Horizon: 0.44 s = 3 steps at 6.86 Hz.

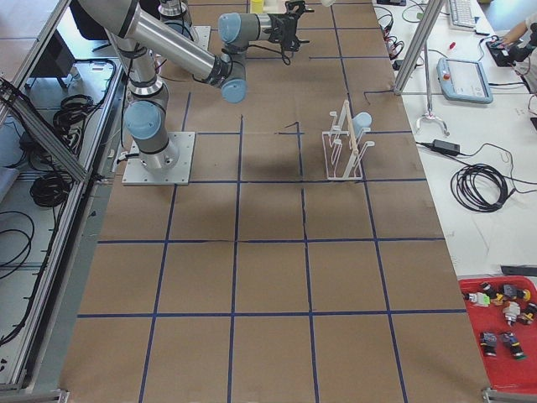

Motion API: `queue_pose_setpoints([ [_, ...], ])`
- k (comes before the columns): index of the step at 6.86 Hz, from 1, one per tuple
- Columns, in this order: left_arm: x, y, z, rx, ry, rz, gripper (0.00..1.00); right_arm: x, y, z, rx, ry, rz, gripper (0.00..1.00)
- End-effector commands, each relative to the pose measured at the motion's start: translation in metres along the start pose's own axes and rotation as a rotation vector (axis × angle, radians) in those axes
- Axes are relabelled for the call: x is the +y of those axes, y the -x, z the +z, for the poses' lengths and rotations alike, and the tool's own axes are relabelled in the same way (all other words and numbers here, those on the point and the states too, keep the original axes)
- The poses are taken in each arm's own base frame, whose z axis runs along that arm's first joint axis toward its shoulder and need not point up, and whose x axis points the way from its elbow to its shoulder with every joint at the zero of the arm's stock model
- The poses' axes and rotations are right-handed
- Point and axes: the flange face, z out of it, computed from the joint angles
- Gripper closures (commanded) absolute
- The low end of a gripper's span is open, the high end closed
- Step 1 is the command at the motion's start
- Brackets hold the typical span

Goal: Transfer IKEA cup to right arm and place on rack

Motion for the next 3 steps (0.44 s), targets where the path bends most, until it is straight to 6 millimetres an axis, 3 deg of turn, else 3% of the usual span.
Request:
queue_pose_setpoints([
  [1, 0.036, -0.026, 0.029, -0.015, -0.086, 0.122, 1.00, 0.001, -0.001, 0.000, 0.003, 0.001, 0.079, 0.00],
  [3, 0.074, -0.041, 0.045, -0.036, -0.150, 0.172, 1.00, 0.003, -0.004, -0.001, 0.012, 0.005, 0.135, 0.00],
])
